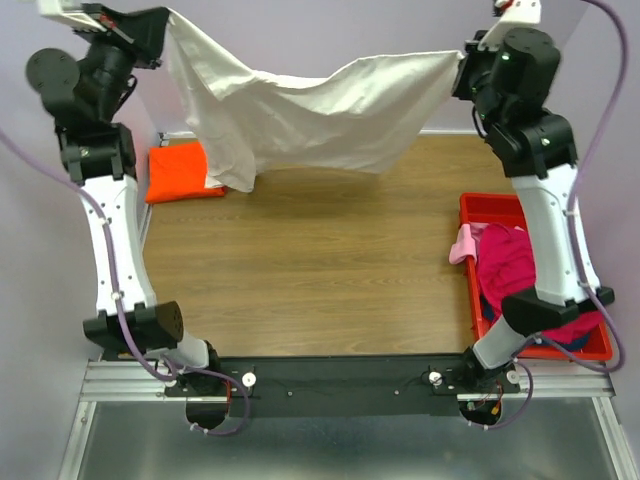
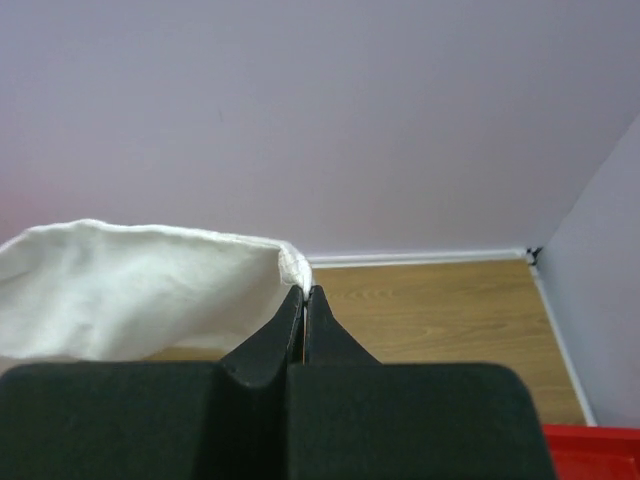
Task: Fold and stack the t-shirts
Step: Flatten the tshirt out
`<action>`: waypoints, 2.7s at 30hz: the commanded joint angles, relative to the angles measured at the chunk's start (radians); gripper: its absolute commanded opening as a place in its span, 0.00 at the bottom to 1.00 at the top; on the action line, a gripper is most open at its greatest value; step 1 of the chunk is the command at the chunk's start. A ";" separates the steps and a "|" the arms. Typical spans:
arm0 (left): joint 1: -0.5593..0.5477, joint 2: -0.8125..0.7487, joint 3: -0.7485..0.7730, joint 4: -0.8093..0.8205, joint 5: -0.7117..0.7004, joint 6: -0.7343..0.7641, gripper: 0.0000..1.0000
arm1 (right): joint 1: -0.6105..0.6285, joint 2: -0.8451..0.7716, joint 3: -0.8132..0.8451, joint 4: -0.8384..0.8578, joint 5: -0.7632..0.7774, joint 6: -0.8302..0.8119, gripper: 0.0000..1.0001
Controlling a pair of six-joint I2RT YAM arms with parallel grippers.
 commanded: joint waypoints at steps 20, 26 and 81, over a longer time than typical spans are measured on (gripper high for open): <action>0.039 -0.113 -0.069 0.238 0.066 -0.044 0.00 | 0.000 -0.130 -0.120 0.250 0.165 -0.178 0.00; 0.002 -0.064 -0.079 0.237 0.071 -0.028 0.00 | 0.000 -0.066 -0.135 0.255 0.197 -0.169 0.00; -0.168 0.513 0.046 0.331 0.103 0.186 0.00 | -0.206 0.140 -0.474 0.514 0.003 0.112 0.00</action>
